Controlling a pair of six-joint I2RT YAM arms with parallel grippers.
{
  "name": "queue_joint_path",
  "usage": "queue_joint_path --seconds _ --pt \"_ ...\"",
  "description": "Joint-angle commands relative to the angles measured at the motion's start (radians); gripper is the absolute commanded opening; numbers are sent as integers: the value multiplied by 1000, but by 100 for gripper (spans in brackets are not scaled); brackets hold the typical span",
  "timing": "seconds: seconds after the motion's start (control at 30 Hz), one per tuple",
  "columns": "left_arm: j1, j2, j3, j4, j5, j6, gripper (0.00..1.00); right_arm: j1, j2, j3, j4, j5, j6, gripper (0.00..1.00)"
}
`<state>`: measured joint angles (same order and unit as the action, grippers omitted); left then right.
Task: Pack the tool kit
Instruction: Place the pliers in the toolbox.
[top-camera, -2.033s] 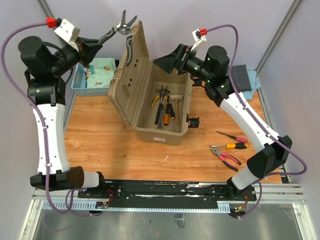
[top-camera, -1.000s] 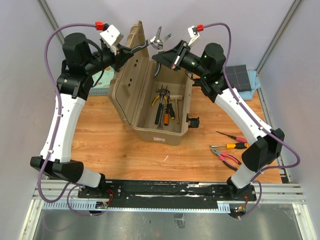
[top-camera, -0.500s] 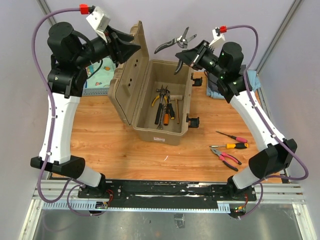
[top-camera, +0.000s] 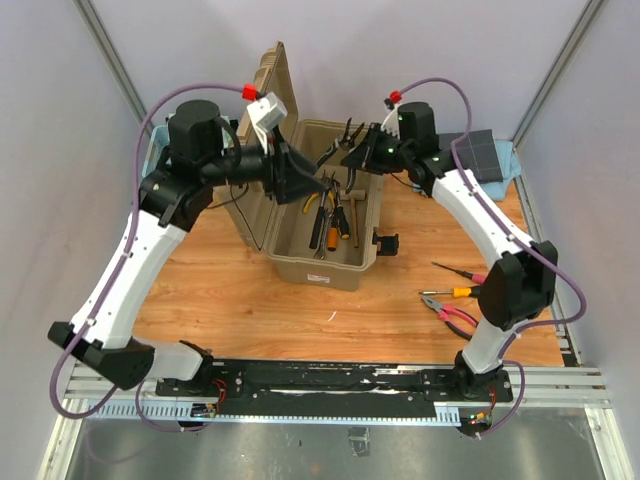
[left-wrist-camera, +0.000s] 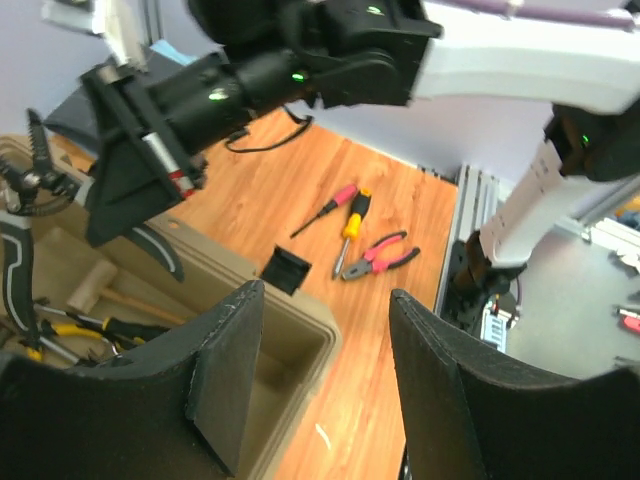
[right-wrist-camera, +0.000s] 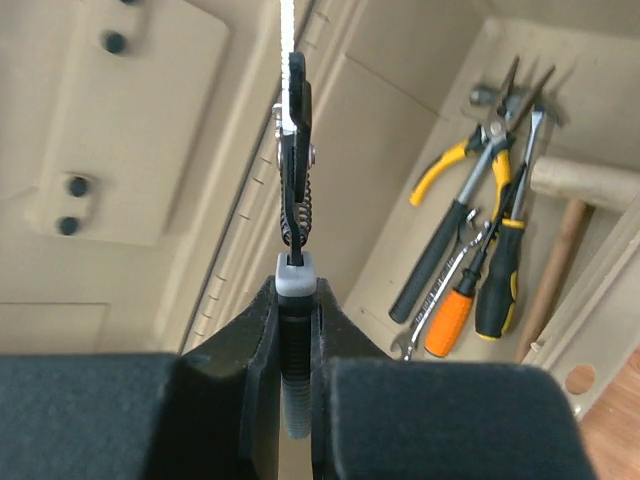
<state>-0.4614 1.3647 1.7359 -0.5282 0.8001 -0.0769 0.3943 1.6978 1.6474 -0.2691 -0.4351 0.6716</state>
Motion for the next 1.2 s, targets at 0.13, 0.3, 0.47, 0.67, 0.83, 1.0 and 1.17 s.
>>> queue_joint_path --seconds 0.13,0.3,0.47,0.67,0.83,1.0,1.17 --pt "-49 -184 -117 -79 -171 138 57 75 141 121 -108 34 -82 1" --pt "-48 -214 -43 -86 -369 186 57 85 225 170 -179 46 -99 1" --pt "-23 -217 3 -79 -525 166 57 98 359 255 -305 60 -140 1" --pt "80 -226 3 -63 -531 80 58 112 477 365 -438 68 -173 2" --pt "139 -234 25 -55 -547 47 58 111 508 373 -460 78 -173 32" --pt "186 -248 29 -56 -537 32 60 111 485 386 -444 66 -194 70" --pt "238 -252 48 -50 -566 47 63 108 350 325 -327 52 -262 82"
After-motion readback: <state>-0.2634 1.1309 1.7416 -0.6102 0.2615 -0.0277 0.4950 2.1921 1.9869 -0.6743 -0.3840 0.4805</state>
